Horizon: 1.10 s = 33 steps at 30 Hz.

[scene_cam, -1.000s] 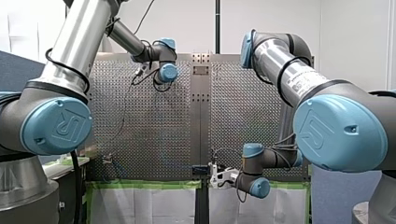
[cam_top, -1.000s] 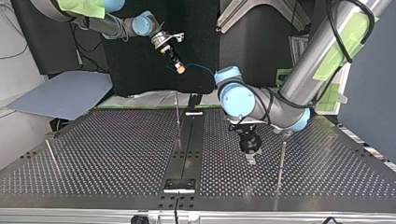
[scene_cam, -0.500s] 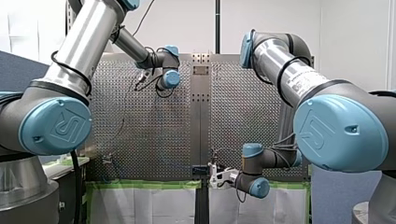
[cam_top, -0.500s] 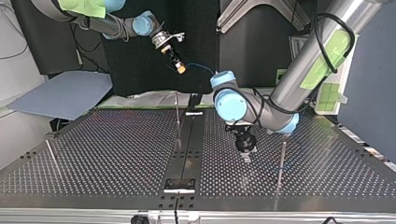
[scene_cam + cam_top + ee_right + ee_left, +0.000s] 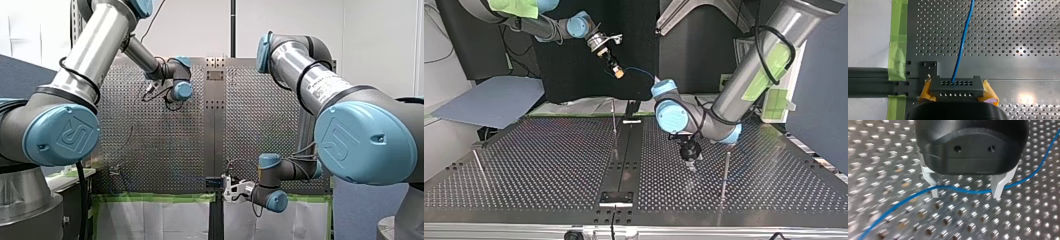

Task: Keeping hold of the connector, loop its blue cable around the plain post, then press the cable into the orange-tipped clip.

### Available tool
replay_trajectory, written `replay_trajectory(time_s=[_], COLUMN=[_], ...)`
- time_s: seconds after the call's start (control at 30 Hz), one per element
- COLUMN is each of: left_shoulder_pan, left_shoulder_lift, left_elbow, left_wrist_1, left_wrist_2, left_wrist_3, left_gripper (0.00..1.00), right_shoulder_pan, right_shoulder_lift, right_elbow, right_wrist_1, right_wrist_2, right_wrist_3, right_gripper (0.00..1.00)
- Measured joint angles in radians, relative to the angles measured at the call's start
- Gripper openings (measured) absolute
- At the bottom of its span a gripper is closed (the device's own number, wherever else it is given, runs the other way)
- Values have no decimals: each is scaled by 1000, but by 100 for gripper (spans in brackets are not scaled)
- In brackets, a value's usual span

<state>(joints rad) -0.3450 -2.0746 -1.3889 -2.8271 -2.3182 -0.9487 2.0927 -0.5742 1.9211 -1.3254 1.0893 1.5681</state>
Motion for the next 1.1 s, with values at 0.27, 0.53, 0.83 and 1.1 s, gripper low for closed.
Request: replay_trajectory(time_s=[0.27, 0.53, 0.83, 1.1], left_shoulder_pan=[4, 12, 11, 0], left_shoulder_lift=[-24, -25, -53, -70], left_elbow=[1, -26, -47, -47], left_wrist_1=[6, 1, -6, -12], left_wrist_2=[-17, -66, -88, -67], left_wrist_3=[8, 30, 43, 31], left_gripper=[100, 100, 100, 100], right_shoulder_pan=[0, 6, 10, 11], right_shoulder_lift=[0, 0, 0, 0], right_elbow=[0, 0, 0, 0], right_wrist_1=[2, 7, 9, 9], right_wrist_2=[-1, 9, 13, 15], right_wrist_3=[-1, -4, -5, -6], right_gripper=[0, 0, 0, 0])
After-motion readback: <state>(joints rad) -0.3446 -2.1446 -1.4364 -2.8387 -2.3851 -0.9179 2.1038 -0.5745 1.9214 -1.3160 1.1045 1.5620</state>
